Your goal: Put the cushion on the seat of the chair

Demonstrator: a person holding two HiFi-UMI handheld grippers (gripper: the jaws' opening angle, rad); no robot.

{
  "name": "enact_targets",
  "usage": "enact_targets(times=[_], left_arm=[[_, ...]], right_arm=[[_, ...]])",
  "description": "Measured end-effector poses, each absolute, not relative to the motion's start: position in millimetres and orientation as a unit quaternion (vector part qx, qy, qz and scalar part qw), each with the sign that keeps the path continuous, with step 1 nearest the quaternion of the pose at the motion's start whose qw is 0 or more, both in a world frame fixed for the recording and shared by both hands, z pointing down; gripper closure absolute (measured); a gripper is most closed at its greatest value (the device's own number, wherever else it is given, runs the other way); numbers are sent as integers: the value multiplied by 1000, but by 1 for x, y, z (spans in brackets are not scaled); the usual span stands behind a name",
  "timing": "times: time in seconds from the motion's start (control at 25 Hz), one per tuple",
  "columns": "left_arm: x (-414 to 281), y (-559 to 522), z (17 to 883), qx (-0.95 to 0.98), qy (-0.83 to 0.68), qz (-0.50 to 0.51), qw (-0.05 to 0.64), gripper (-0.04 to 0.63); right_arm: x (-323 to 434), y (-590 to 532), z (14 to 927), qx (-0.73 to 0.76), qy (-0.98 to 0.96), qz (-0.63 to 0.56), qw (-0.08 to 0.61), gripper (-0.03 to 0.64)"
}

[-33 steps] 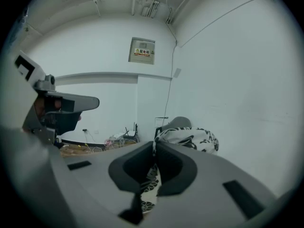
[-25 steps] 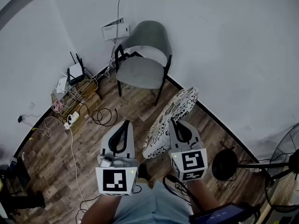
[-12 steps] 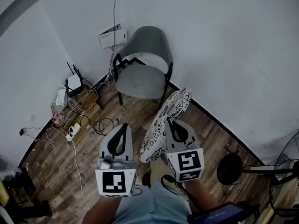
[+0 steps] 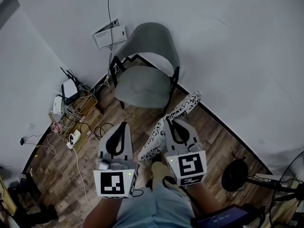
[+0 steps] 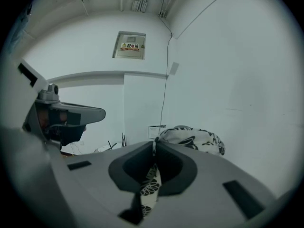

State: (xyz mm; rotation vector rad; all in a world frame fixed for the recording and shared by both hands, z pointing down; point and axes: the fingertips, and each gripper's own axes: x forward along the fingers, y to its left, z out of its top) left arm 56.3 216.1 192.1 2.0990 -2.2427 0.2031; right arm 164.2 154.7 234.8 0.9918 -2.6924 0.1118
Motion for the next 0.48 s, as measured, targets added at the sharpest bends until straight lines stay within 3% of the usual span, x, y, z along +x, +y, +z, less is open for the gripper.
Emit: enact_targets(times=[0.48], left_arm=[[1, 120, 174, 651, -756, 56, 21, 586]], right_arm=[[98, 42, 196, 307, -945, -2, 113, 603]])
